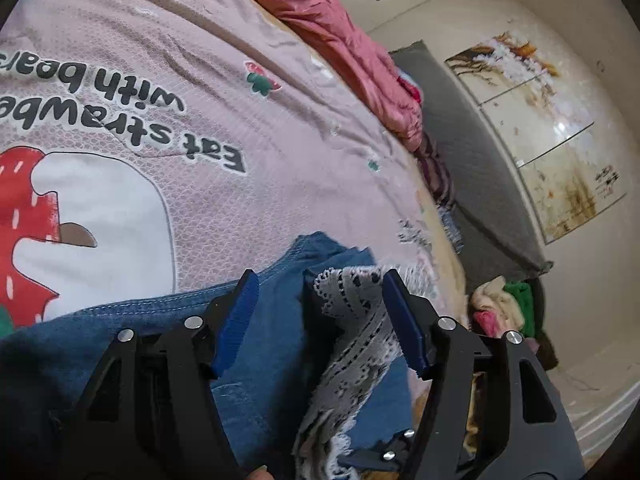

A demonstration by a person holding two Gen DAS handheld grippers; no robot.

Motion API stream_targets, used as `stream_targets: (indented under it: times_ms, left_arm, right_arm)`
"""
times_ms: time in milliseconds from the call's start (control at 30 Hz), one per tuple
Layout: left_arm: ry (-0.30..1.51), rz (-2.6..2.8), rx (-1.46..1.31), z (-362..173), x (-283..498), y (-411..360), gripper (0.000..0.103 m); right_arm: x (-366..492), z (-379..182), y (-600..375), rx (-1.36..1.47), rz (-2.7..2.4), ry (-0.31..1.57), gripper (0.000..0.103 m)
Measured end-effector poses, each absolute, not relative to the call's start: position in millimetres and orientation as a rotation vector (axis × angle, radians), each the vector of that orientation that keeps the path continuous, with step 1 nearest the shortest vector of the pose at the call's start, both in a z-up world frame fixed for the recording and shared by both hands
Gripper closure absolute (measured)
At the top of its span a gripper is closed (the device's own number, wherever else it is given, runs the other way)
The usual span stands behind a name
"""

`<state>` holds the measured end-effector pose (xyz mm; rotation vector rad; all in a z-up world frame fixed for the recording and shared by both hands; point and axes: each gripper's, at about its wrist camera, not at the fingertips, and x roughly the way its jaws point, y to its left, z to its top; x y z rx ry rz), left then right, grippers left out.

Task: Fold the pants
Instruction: 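Lift the lace edge with both grippers and fold it over the denim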

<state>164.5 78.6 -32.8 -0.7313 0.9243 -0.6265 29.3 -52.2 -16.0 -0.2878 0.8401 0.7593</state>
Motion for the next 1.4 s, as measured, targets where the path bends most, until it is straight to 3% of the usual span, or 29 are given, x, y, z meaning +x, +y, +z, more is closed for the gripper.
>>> stream_targets:
  times_ms: [133,333,367,433,533,733,867,1167,1333,1400]
  left_arm:
    - [0.882,-0.674,-0.83,-28.5,164.7,82.8,0.038]
    - [0.976,-0.578,-0.606,-30.4,168.4,55.7,0.039]
    - [0.978,-0.581,-0.593,-31.3,168.3,54.5,0.043]
    - [0.992,-0.6,-0.572,-33.8,169.5,49.8,0.079]
    - [1.009,-0.61,-0.576,-37.6,171.4,48.5,0.089]
    - [0.909,-0.646,-0.607,-20.7,164.4,64.3,0.089]
    - [0.975,-0.553,-0.522,-35.8,170.5,65.2,0.089]
    - [0.98,-0.463,-0.456,-47.0,167.1,68.6,0.069]
    - [0.921,-0.394,-0.397,-22.8,142.7,76.5,0.056]
    - [0.9,-0.377,-0.392,-13.0,129.1,80.4,0.053]
  right_arm:
    - [34.0,-15.8,-58.6,-0.212,0.797,0.866,0.034]
    - [33.5,0.2,-80.0,-0.085,0.849,0.868,0.035]
    - [37.7,5.2,-87.9,-0.066,0.842,0.86,0.035]
    - [43.6,17.5,-110.1,-0.045,0.798,0.831,0.035]
    - [61.2,33.5,-147.7,0.003,0.71,0.788,0.035]
    - [157.5,27.0,-211.0,0.137,0.517,0.863,0.034]
    - [203.1,7.0,-189.0,0.059,0.45,0.914,0.035]
    - [217.1,-38.9,-168.1,-0.091,0.367,1.013,0.038]
    - [187.6,-8.4,-184.2,-0.041,0.418,0.934,0.036]
    - [167.6,5.2,-194.5,-0.007,0.439,0.896,0.031]
